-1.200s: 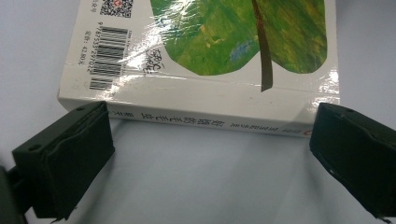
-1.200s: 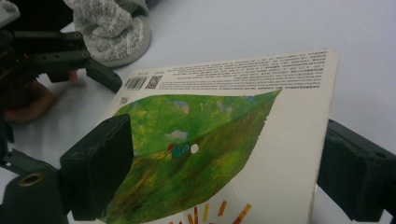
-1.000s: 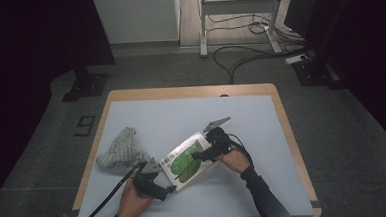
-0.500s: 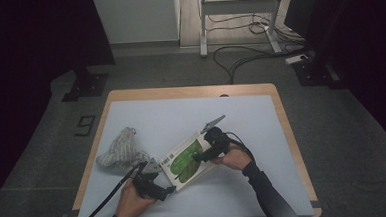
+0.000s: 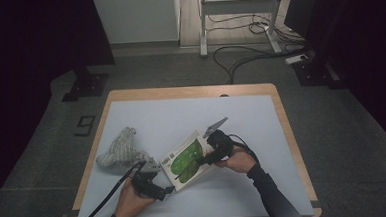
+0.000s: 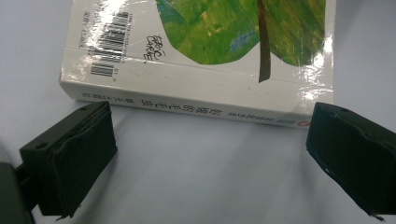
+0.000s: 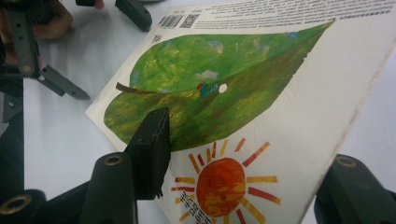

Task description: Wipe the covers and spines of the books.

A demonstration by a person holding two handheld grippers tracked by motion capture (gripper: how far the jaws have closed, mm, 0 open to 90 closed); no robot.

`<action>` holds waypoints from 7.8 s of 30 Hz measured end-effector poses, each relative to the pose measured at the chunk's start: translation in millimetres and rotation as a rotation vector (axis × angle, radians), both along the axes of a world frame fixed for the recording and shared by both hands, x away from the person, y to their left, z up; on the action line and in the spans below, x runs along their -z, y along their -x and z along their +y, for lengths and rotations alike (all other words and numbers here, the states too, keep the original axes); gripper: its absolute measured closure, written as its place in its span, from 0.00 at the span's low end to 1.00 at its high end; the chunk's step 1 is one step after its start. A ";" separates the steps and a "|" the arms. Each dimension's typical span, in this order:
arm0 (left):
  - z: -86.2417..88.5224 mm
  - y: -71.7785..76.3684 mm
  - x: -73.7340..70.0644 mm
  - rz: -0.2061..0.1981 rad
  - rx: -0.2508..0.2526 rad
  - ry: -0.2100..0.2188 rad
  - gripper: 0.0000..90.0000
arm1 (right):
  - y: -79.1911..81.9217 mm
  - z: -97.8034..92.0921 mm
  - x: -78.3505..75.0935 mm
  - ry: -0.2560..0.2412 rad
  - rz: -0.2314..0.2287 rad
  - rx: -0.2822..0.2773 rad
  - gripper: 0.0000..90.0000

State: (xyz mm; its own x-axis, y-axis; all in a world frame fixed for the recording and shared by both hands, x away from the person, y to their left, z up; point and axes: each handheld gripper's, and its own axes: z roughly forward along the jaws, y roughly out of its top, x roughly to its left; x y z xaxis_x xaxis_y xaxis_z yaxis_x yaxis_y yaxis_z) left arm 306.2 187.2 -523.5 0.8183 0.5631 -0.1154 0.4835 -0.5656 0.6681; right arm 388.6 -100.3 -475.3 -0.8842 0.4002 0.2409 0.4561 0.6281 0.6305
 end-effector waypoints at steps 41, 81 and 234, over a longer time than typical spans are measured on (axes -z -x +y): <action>4.1 -7.1 -3.9 0.026 -0.024 0.044 0.02 | 13.3 -34.0 8.8 -0.014 -0.037 0.043 0.58; -21.2 -25.0 -15.1 0.040 0.045 0.060 0.19 | 39.6 -64.0 29.4 -0.085 -0.028 0.059 0.62; 0.3 5.4 -24.6 0.054 -0.067 0.033 0.29 | 72.4 -48.6 30.0 -0.105 -0.087 0.208 0.43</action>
State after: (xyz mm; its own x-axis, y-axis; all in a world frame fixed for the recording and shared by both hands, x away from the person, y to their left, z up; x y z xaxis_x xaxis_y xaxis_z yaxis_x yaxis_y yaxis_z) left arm 300.8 187.4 -498.9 0.7711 0.6113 -0.1779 0.5554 -0.5093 0.6574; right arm 316.1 -148.9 -505.3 -0.8044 0.5527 0.2177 0.5101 0.4549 0.7300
